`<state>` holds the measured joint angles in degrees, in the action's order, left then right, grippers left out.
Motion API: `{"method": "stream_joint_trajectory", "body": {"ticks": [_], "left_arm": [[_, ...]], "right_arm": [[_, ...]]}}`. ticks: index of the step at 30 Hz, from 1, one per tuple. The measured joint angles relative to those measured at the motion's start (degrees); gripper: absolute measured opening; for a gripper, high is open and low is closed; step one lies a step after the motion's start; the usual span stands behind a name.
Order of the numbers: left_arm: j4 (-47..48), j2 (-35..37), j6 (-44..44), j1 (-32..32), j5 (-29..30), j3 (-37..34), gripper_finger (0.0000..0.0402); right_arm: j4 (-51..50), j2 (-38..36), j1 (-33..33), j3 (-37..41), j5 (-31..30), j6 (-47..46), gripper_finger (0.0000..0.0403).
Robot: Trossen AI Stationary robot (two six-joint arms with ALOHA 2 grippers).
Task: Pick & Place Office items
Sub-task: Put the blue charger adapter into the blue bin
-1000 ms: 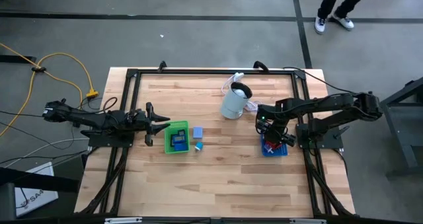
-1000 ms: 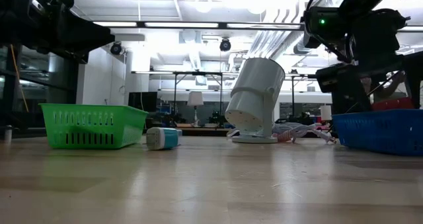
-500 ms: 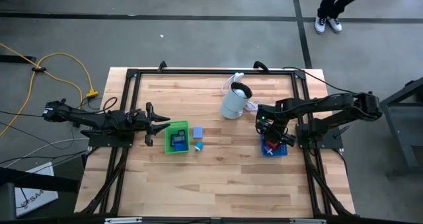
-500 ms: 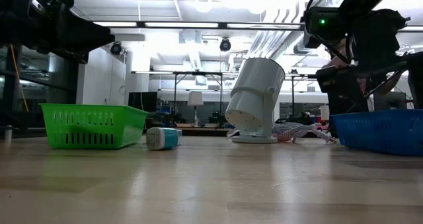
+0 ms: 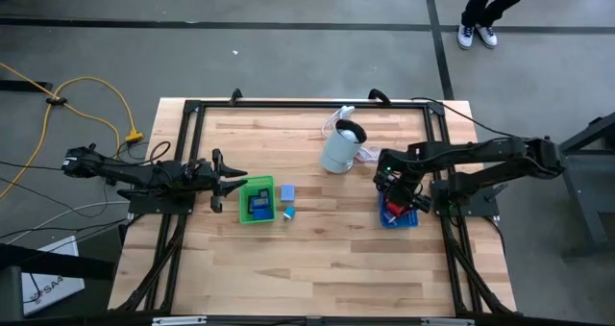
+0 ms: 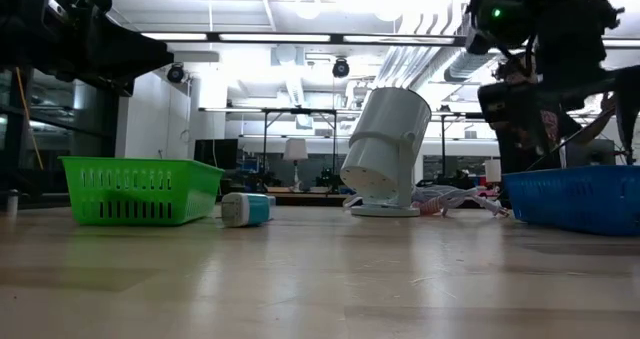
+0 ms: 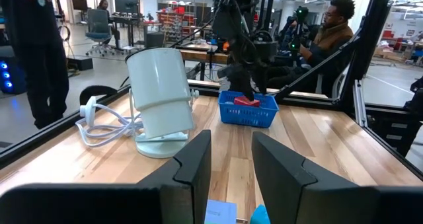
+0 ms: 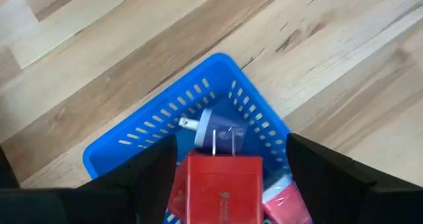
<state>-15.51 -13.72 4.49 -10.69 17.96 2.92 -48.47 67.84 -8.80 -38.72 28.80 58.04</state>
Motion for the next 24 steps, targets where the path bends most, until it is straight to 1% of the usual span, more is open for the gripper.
{"method": "stream_joint_trajectory", "body": {"ticks": [5, 10, 14, 18, 24], "left_arm": [[0.0, 0.0, 0.0, 0.0, 0.0, 0.0, 0.0103], [0.0, 0.0, 0.0, 0.0, 0.0, 0.0, 0.0103], [0.0, 0.0, 0.0, 0.0, 0.0, 0.0, 0.0103], [0.0, 0.0, 0.0, 0.0, 0.0, 0.0, 0.0103], [0.0, 0.0, 0.0, 0.0, 0.0, 0.0, 0.0103]], "right_arm": [[1.7, -3.4, 0.0, 0.0, 1.6, -2.3, 0.027], [3.8, -4.6, 0.0, 0.0, 4.2, -3.0, 0.027], [3.9, -4.6, 0.0, -1.2, 6.0, -3.3, 0.027], [3.9, -4.4, 0.0, -3.7, 6.4, -5.5, 0.027], [4.2, -1.2, 0.2, -7.6, 8.3, -5.8, 0.027]]}}
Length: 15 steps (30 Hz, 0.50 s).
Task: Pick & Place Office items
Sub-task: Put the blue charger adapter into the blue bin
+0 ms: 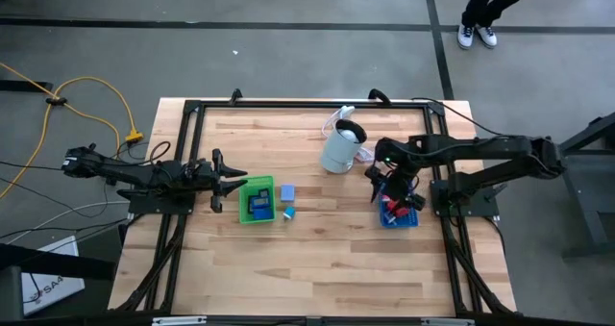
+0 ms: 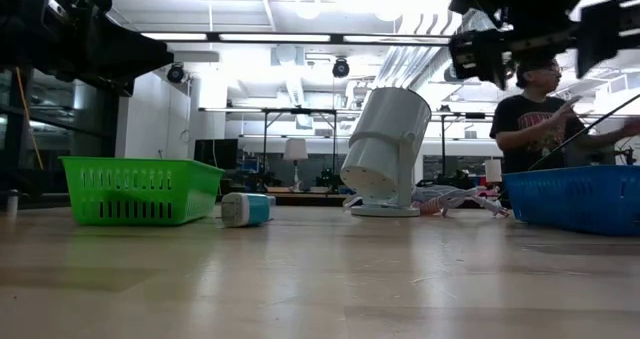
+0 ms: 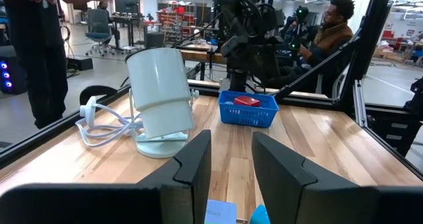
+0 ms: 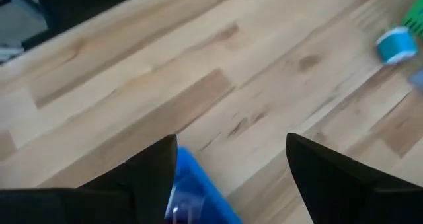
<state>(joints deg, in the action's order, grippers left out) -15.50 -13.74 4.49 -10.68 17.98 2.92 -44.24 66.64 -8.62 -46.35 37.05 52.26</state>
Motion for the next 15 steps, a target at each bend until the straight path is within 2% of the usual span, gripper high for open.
{"method": "stream_joint_trajectory", "body": {"ticks": [4, 9, 15], "left_arm": [[0.0, 0.0, 0.0, 0.0, 0.0, 0.0, 0.0103], [0.0, 0.0, 0.0, 0.0, 0.0, 0.0, 0.0103], [0.0, 0.0, 0.0, 0.0, 0.0, 0.0, 0.0103]], "right_arm": [[3.1, 3.2, 0.0, -2.9, 2.5, 0.0, 0.027], [15.8, 5.9, 0.3, -4.0, 6.7, -2.2, 0.027], [28.3, 8.9, 2.7, -4.0, 6.6, -3.1, 0.027]]}}
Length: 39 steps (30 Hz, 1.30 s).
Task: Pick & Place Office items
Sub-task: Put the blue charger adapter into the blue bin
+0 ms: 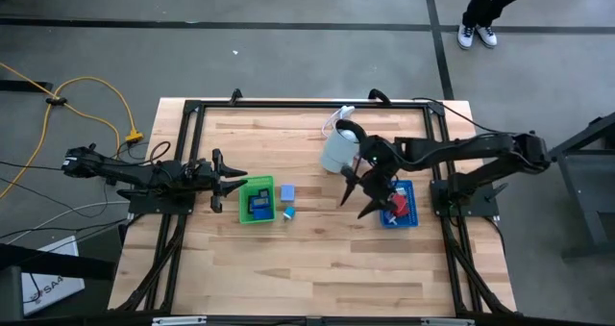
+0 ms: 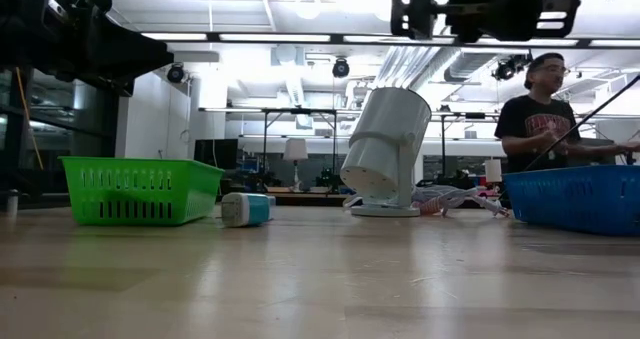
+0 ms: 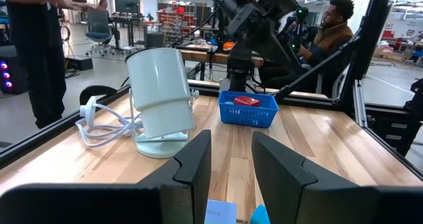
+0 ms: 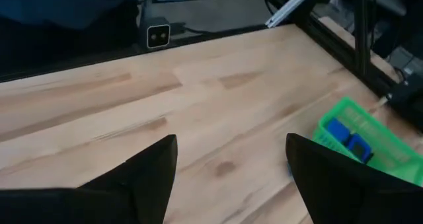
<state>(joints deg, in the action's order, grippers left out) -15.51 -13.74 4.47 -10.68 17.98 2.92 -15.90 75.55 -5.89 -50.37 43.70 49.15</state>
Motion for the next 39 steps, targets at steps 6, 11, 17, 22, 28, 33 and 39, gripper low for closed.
{"method": "stream_joint_trajectory", "body": {"ticks": [6, 11, 17, 22, 28, 33, 39], "left_arm": [[0.0, 0.0, 0.0, 0.0, 0.0, 0.0, 0.0103], [0.0, 0.0, 0.0, 0.0, 0.0, 0.0, 0.0103], [0.0, 0.0, 0.0, 0.0, 0.0, 0.0, 0.0103], [0.0, 0.0, 0.0, 0.0, 0.0, 0.0, 0.0103], [0.0, 0.0, 0.0, 0.0, 0.0, 0.0, 0.0103], [0.0, 0.0, 0.0, 0.0, 0.0, 0.0, 0.0103], [0.0, 0.0, 0.0, 0.0, 0.0, 0.0, 0.0103]], "right_arm": [[6.3, 1.9, 2.0, 0.0, -0.1, -0.1, 0.027], [11.2, 3.6, 3.3, 0.0, -0.4, -0.1, 0.027], [19.5, 6.3, 4.0, 0.1, -4.9, -6.3, 0.027], [28.5, 9.7, 4.6, 0.1, -8.8, -15.1, 0.027], [39.9, 14.3, 5.2, 0.1, -13.4, -25.0, 0.027], [48.5, 18.4, 5.2, 0.0, -16.1, -36.0, 0.027], [50.0, 19.1, 5.5, 0.0, -16.4, -37.1, 0.027]]}}
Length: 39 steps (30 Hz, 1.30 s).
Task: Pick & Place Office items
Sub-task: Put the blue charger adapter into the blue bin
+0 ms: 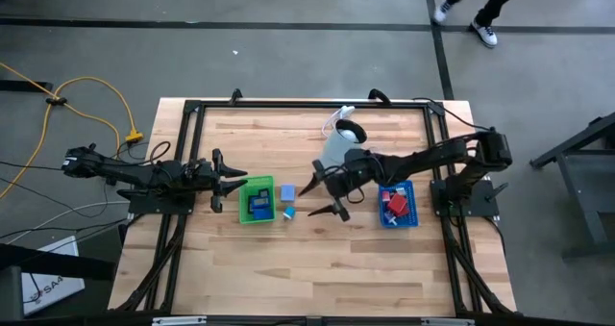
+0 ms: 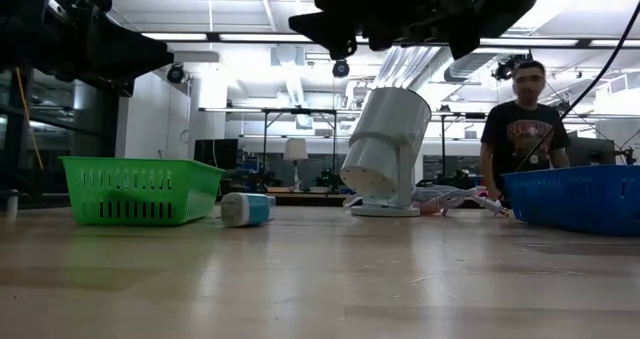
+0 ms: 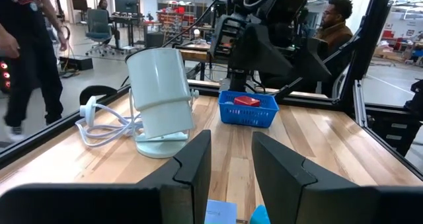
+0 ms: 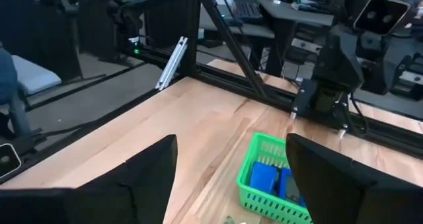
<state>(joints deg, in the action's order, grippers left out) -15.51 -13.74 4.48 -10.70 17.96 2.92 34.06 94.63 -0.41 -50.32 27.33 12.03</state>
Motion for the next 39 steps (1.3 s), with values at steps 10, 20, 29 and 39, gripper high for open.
{"method": "stream_joint_trajectory", "body": {"ticks": [10, 20, 29, 39], "left_arm": [[0.0, 0.0, 0.0, 0.0, 0.0, 0.0, 0.0103], [0.0, 0.0, 0.0, 0.0, 0.0, 0.0, 0.0103], [-0.2, 0.0, 0.0, 0.0, 0.0, 0.0, 0.0103], [-0.2, 0.0, 0.0, 0.0, 0.0, 0.0, 0.0103]], "right_arm": [[-2.3, 0.0, 1.9, -1.8, -5.9, -1.8, 0.027], [-32.8, 1.8, 4.5, -20.0, -14.4, 0.6, 0.027], [-33.3, 4.7, 4.6, -21.7, -14.0, 1.7, 0.027], [-30.4, 8.0, 6.0, -21.6, -14.0, 1.6, 0.027]]}}
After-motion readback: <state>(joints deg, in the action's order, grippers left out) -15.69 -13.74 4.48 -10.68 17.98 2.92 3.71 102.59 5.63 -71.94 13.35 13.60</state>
